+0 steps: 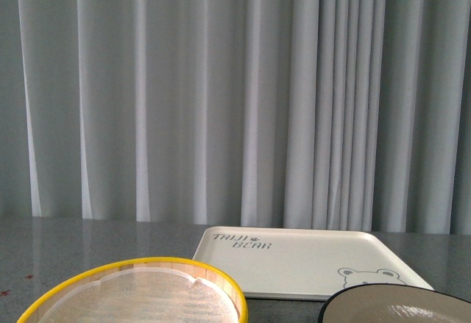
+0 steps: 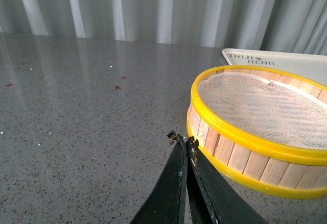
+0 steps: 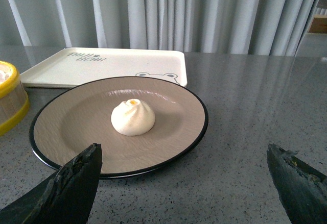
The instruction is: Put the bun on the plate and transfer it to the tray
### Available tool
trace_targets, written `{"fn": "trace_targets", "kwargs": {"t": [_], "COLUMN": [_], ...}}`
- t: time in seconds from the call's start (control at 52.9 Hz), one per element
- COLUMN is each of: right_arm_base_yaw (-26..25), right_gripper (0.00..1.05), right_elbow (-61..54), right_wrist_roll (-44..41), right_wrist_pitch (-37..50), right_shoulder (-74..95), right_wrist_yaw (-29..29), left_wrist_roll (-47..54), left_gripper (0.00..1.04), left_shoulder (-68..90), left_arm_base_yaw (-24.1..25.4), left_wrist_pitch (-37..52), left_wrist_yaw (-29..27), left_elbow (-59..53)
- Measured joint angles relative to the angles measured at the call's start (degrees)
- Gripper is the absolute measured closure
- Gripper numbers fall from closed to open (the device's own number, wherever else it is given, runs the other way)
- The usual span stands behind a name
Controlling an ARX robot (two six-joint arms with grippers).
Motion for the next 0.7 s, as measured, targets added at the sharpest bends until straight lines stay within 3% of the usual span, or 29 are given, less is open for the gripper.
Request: {"fn": "trace_targets", "kwargs": {"t": [0.624,0.7], "right_arm_base_yaw": [0.0,0.0], "right_gripper": [0.09,0.09], "right_elbow": [0.0,0.0], "right_wrist_roll": [0.0,0.0], "right_wrist_pitch": [0.0,0.0], "right_shoulder": [0.0,0.0], "right_wrist_yaw": [0.0,0.0], "left_wrist_roll": [0.0,0.0], "left_gripper": [1.01,1.01], "left_shoulder": [-11.9,-17.7], "left_arm_base_yaw": [0.0,0.0], "left_wrist_pitch": [-11.8,-19.5], "left_wrist_yaw": [0.0,0.2], "left_elbow": [0.0,0.0]}}
